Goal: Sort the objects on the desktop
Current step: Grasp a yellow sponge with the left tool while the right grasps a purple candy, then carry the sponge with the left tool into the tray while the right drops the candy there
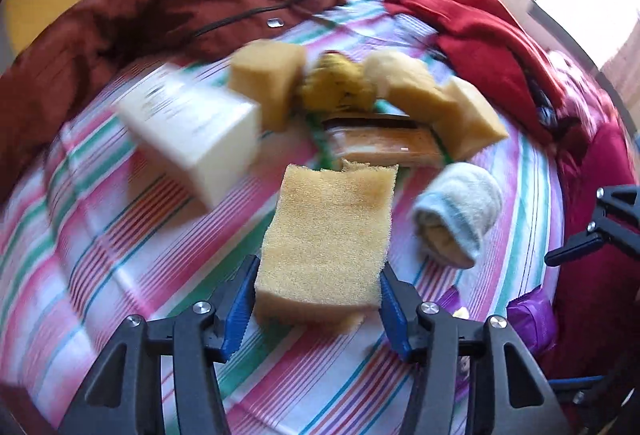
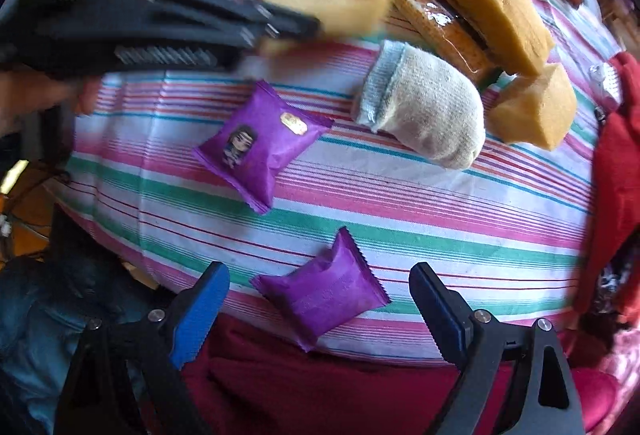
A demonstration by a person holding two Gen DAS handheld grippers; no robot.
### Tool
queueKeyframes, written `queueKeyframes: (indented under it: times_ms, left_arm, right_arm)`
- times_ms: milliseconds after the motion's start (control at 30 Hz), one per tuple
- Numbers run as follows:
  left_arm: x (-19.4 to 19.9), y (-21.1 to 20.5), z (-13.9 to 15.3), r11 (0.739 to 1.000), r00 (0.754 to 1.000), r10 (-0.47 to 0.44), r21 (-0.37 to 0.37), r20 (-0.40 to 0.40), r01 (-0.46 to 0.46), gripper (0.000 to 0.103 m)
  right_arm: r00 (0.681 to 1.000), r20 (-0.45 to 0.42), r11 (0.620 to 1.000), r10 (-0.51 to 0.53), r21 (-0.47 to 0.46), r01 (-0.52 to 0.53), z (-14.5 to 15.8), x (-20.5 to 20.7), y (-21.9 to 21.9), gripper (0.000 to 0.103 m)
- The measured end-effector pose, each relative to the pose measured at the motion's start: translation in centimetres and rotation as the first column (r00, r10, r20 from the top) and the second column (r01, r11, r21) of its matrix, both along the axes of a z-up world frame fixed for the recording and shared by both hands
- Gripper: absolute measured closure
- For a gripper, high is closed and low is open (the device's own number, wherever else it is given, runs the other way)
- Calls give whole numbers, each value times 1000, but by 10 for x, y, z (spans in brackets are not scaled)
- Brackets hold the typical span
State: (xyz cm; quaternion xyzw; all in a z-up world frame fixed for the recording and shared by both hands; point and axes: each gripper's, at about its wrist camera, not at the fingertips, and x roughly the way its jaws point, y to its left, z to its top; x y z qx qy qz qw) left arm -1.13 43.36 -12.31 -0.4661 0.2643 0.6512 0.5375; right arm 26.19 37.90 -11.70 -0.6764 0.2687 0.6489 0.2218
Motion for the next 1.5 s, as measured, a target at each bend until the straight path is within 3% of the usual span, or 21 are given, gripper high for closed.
queueKeyframes:
  times_ms: [167,300,367,433,500,833,1133,1367,1500]
  left_arm:
    - [-16,-34,5,994,993,108,13,51,-108,46]
    - [-12,-59,19,989,989,136,50,51,-138,46]
    - [-8,-69,27,986,988,147,74,52,-151,46]
    - [-7,-81,33,982,985,162,93,55,-167,46]
    - [-8,-90,37,977,982,179,104,60,-185,46]
    - [-5,-137,57,947,962,264,171,72,-272,47]
    - [-2,-183,79,903,933,346,235,97,-359,47]
    - [-7,-243,96,846,885,460,271,68,-460,47]
    - [-12,-280,99,804,845,531,277,64,-526,46]
  right_arm:
    - [995,90,999,42,21,-44,-5,-5,-3,11]
    - [987,147,998,65,11,-67,-10,-7,-2,12]
    - [981,173,996,89,-1,-90,-13,-8,-3,18]
    - [973,206,994,108,-4,-110,-17,-8,-3,40]
    - [969,224,994,109,2,-112,-18,-6,-2,45]
    - [990,125,995,59,75,-69,7,7,11,56]
    - [1000,-7,986,-5,168,6,40,24,24,57]
    - [992,-115,971,-42,228,68,73,33,30,57]
    - [983,-186,960,3,277,49,96,5,8,57]
